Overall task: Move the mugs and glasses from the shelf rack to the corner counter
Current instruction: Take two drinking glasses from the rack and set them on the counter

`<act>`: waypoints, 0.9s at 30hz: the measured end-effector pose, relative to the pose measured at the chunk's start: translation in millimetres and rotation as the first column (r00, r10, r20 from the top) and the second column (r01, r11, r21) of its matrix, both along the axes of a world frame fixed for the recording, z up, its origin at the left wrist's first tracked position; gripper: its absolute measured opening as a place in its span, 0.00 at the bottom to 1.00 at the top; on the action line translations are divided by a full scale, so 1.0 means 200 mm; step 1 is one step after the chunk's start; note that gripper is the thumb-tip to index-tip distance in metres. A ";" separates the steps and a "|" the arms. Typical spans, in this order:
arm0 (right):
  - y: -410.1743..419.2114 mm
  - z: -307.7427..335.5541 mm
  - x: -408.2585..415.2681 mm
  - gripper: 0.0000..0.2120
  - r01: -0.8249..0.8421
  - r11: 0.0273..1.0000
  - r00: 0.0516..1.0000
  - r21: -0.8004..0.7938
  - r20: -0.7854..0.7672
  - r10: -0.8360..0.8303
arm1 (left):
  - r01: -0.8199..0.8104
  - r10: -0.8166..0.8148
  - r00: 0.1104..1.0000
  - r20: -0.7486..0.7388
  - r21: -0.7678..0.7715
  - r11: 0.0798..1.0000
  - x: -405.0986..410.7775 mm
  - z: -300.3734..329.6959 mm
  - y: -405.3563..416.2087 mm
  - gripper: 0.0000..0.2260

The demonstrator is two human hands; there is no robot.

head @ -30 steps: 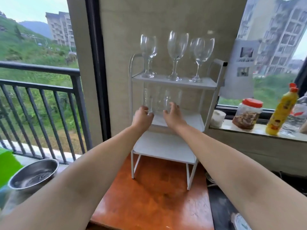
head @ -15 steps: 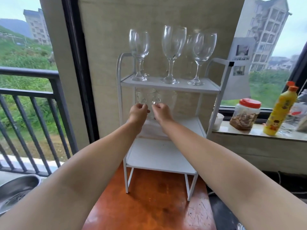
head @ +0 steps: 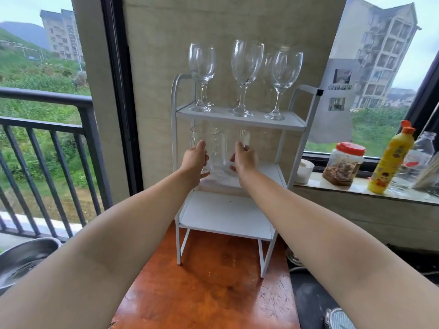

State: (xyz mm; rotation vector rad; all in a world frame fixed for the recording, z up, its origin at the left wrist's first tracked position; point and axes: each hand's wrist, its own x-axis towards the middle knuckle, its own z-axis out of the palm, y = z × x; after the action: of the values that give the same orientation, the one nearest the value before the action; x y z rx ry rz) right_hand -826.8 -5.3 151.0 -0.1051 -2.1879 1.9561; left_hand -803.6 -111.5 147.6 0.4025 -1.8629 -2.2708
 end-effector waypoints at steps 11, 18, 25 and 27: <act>0.11 -0.01 0.36 0.20 -0.024 1.000 0.996 0.009 -0.091 0.024 | -0.007 0.006 1.000 -0.027 -0.034 0.999 0.36 0.00 0.01 0.13; 0.14 0.01 0.71 0.17 0.038 0.997 0.994 -0.062 -0.096 -0.044 | 0.032 -0.033 0.999 -0.021 -0.055 0.998 0.69 -0.02 -0.02 0.14; 0.23 -0.16 1.23 0.17 0.127 0.982 0.990 -0.138 -0.038 -0.133 | 0.069 -0.067 0.997 0.028 -0.108 0.992 1.12 -0.19 0.00 0.13; 0.27 -0.24 1.35 0.17 0.147 0.978 0.988 -0.150 -0.024 -0.153 | 0.081 -0.075 0.995 0.068 -0.088 0.993 1.23 -0.28 0.04 0.12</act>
State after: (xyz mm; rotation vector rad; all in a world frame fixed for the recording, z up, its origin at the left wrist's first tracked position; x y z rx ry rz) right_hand -556.1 49.6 102.9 -0.2489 -1.9496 2.0165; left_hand -557.7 -102.8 91.2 0.4012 -2.0388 -2.2369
